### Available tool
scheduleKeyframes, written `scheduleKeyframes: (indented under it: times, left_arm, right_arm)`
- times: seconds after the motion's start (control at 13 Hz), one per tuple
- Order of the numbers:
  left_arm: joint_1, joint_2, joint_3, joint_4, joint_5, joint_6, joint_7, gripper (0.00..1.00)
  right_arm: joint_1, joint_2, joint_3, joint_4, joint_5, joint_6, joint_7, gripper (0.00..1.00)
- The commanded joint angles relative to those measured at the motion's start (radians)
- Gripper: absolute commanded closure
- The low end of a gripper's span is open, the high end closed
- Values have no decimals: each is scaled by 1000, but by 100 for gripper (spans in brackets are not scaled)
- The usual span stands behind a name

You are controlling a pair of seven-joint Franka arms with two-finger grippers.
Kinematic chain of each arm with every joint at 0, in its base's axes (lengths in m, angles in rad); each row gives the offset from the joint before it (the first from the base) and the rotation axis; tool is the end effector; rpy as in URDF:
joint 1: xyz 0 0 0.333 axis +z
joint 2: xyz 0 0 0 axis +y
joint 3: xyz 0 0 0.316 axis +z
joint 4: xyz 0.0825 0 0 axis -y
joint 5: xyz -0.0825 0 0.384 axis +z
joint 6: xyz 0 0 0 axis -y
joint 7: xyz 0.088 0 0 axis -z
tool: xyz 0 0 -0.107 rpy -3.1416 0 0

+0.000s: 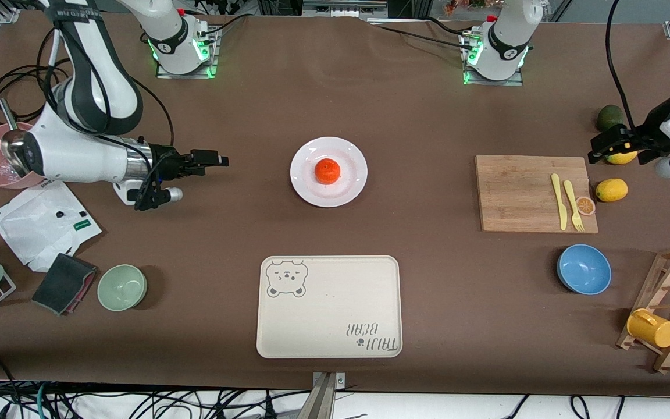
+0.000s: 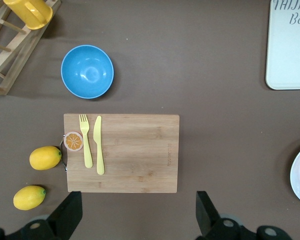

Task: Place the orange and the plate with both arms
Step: 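Reach the right gripper to the plate rim and grip it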

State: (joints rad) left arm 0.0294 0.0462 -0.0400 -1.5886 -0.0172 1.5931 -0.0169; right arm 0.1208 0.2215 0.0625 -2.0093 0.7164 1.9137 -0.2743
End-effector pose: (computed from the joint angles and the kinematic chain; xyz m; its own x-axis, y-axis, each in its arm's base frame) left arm 0.5689 -0.0073 0.5921 0.9991 0.0067 -0.0420 0.0074 -0.9998 0.0183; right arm 0.5471 0.1480 0.3385 0.9599 0.1711 -0.2222 -0.0008 -0.7906 -0.6123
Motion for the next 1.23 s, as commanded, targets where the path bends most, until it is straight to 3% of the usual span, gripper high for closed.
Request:
scheduleKeyframes:
  times: [0.0,0.23,0.46,0.85,1.15]
  left_arm:
    - [-22,-9,12,-4,-6,-2,0,0]
    - [-22,-9,9,-4,-6,-2,2,0]
    - [-22,-8,9,-1,-6,-1,2,0]
    - [-13,0,12,15,-6,2,2,0]
    - [-6,14,19,21,-7,2,0,0]
  right_arm:
    - [-9,10,17,-66,92,45,-100,0]
    - [-7,54,33,-124,220,109,-198,0]
    - [-7,71,117,-204,360,259,-295,0]
    - [-4,108,217,-253,510,401,-384,0]
    - [0,139,240,-275,609,453,-453,0]
